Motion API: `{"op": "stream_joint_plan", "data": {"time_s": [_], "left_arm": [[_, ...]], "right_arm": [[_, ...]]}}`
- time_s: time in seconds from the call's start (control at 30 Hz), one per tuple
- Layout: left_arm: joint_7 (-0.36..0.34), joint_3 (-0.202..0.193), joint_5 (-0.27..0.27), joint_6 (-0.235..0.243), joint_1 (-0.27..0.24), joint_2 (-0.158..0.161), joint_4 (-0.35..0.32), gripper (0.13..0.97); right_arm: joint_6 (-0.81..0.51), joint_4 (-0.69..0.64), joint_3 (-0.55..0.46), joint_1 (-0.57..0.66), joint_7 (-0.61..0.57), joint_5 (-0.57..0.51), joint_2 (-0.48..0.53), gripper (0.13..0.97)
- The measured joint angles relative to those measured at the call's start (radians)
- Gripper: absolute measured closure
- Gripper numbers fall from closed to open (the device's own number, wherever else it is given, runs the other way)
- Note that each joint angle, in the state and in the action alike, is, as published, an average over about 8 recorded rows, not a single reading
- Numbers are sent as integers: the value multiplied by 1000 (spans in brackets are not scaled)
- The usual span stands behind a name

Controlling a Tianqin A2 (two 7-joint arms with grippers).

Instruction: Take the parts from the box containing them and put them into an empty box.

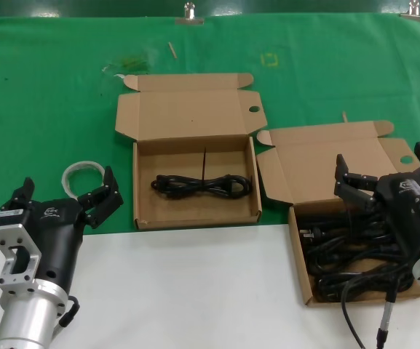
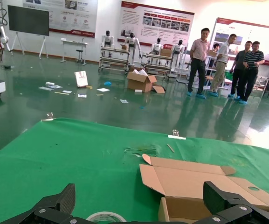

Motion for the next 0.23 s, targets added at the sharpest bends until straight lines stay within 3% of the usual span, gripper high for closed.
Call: {"op": "stream_joint_plan", "data": {"time_s": [0.23], "left_arm": [[0,0,0,0,0,0,0,132]], "right_arm": [[0,0,0,0,0,0,0,129]]}}
